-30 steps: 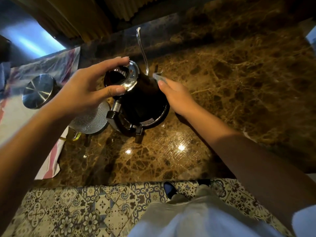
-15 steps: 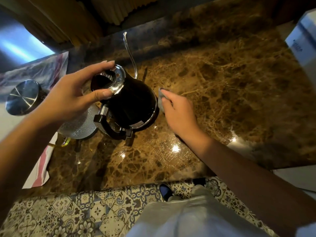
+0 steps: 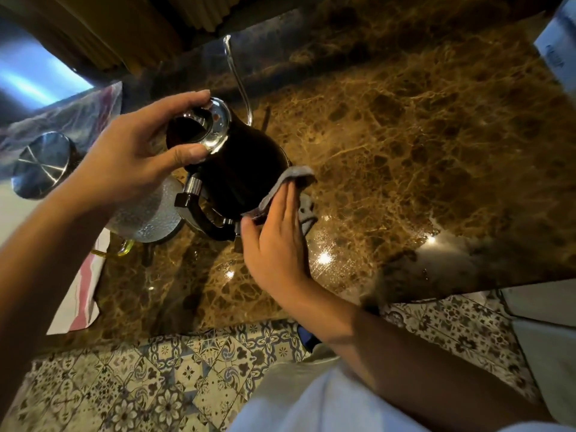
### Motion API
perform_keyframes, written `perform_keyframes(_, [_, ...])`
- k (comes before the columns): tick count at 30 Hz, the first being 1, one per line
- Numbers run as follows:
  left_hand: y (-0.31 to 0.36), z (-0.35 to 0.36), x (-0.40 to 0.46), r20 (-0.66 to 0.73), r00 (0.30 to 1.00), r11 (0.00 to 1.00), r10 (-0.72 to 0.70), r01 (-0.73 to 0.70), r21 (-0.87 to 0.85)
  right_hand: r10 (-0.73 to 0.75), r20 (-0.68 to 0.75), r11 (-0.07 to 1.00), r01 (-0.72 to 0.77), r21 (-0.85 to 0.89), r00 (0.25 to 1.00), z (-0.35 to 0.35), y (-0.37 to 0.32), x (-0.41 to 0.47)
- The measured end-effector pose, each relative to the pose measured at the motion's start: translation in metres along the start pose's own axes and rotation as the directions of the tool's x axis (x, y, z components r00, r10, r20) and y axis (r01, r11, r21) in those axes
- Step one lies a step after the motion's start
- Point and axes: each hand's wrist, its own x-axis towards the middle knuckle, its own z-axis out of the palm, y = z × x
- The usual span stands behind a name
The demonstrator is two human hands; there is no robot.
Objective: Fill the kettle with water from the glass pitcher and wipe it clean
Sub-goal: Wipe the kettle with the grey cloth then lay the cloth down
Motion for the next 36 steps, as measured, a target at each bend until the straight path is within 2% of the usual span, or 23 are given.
perform_keyframes(7, [-0.010, -0.009, 0.005, 0.046, 0.997, 0.998, 0.055, -0.056, 0.042, -0.143, -0.024, 0.934, 0.127, -0.335, 0.989, 0.027, 0.014, -0.023])
perform_keyframes(10, [-0.009, -0.012, 0.009, 0.058, 0.996, 0.997, 0.069, -0.070, 0.020, -0.186, 0.112, 0.908, 0.215, -0.361, 0.976, 0.014, 0.025, -0.030])
perform_keyframes(14, [-0.014, -0.013, 0.009, 0.056, 0.993, 0.993, 0.106, -0.108, 0.053, -0.277, 0.073, 0.859, 0.281, -0.428, 0.958, -0.009, 0.035, -0.023])
perform_keyframes(15, [-0.016, -0.013, 0.010, 0.056, 0.993, 0.993, 0.107, -0.110, 0.049, -0.299, 0.052, 0.863, 0.294, -0.411, 0.953, -0.015, 0.039, -0.019])
perform_keyframes(17, [-0.018, -0.013, 0.009, 0.054, 0.992, 0.993, 0.112, -0.114, 0.038, -0.283, -0.012, 0.925, 0.269, -0.266, 0.959, -0.029, 0.042, -0.010])
perform_keyframes(19, [-0.018, -0.012, 0.008, 0.050, 0.991, 0.992, 0.121, -0.123, 0.032, -0.143, -0.123, 0.990, 0.140, -0.033, 0.982, -0.046, 0.034, 0.002])
perform_keyframes(21, [-0.016, -0.011, 0.007, 0.039, 0.991, 0.991, 0.129, -0.130, 0.027, -0.034, -0.242, 0.987, 0.071, 0.144, 0.970, -0.058, 0.019, 0.017])
perform_keyframes(23, [-0.015, -0.012, 0.007, 0.035, 0.992, 0.992, 0.119, -0.120, 0.026, -0.041, -0.316, 0.973, 0.109, 0.203, 0.948, -0.061, 0.004, 0.034])
perform_keyframes(26, [-0.013, -0.012, 0.007, 0.050, 0.993, 0.994, 0.110, -0.111, 0.021, -0.125, -0.330, 0.973, 0.180, 0.142, 0.936, -0.045, -0.002, 0.049])
perform_keyframes(29, [-0.012, -0.012, 0.007, 0.043, 0.993, 0.994, 0.105, -0.106, 0.020, -0.064, -0.332, 0.997, 0.075, 0.020, 0.941, -0.031, 0.007, 0.053])
perform_keyframes(32, [-0.012, -0.010, 0.007, 0.049, 0.993, 0.994, 0.110, -0.111, 0.011, -0.004, -0.208, 0.989, -0.027, -0.145, 0.978, -0.043, 0.009, 0.066])
perform_keyframes(34, [-0.012, -0.011, 0.007, 0.053, 0.993, 0.995, 0.103, -0.104, 0.004, 0.014, -0.169, 0.988, -0.040, -0.151, 0.986, -0.059, 0.009, 0.072])
perform_keyframes(36, [-0.012, -0.012, 0.009, 0.041, 0.993, 0.994, 0.109, -0.110, 0.028, -0.081, -0.184, 0.994, 0.066, -0.091, 0.979, -0.064, 0.008, 0.065])
